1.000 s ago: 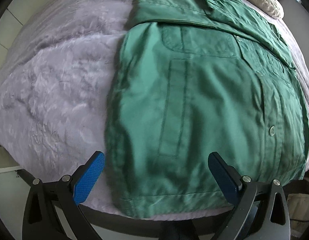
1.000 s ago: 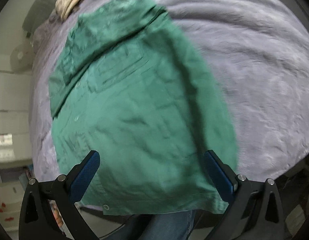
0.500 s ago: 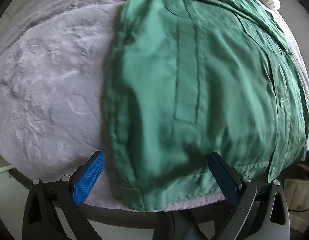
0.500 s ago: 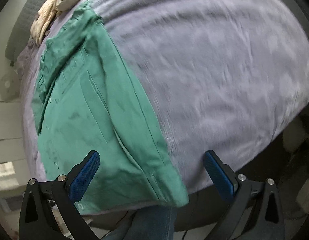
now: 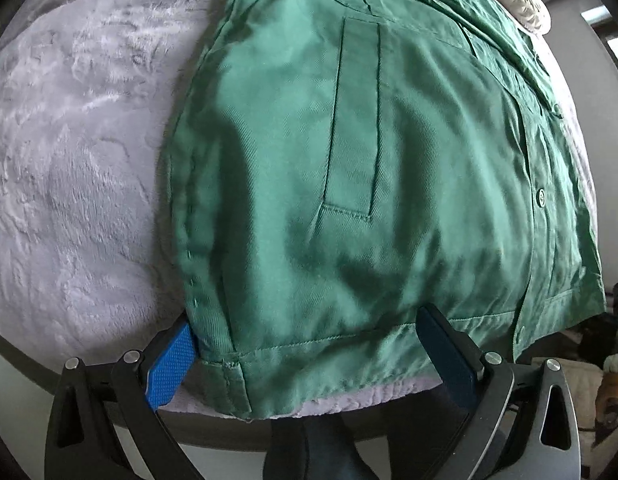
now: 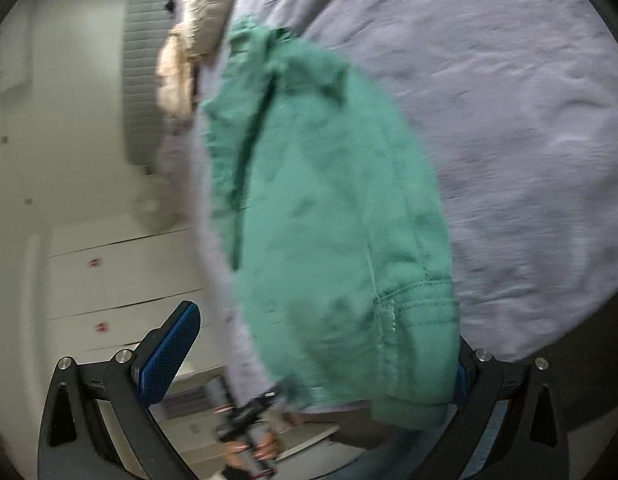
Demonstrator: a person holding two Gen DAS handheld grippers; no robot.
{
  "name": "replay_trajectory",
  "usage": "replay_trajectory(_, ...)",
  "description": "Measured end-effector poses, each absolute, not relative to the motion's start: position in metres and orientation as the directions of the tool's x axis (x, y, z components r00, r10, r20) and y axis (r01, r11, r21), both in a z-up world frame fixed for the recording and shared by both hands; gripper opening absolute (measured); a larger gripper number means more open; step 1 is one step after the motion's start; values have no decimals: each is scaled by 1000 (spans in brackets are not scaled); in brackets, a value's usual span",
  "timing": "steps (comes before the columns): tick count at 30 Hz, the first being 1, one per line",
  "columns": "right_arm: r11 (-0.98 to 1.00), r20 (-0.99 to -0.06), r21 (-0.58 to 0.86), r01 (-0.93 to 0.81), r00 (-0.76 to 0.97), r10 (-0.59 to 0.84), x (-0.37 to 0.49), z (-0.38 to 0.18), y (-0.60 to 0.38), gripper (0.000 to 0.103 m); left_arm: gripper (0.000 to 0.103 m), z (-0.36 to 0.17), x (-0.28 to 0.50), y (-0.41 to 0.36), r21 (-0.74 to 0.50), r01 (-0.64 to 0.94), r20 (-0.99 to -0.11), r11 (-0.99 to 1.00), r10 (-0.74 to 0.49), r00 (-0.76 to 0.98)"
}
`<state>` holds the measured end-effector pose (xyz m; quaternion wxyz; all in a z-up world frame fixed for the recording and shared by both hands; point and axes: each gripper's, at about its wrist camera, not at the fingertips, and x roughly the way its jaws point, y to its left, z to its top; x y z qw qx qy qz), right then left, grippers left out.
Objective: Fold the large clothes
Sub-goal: 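Grasp the jacket hem with both tools and lift it toward the collar, then carry the hem over the collar with both tools, folding the jacket in half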
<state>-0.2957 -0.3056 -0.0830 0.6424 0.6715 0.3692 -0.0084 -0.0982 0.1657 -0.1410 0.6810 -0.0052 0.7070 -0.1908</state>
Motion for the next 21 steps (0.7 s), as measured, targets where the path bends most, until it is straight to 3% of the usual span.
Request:
replay_trajectory(5, 181, -589, 785, 593, 621, 517, -286, -101, -291, 103, 103, -149, -111, 170, -275, 263, -962, 925, -266, -69)
replay_trajectory(21, 223, -619, 754, 618, 555, 555, -261, -107, -262, 103, 103, -140, -137, 148, -249, 279, -968, 927, -251, -30)
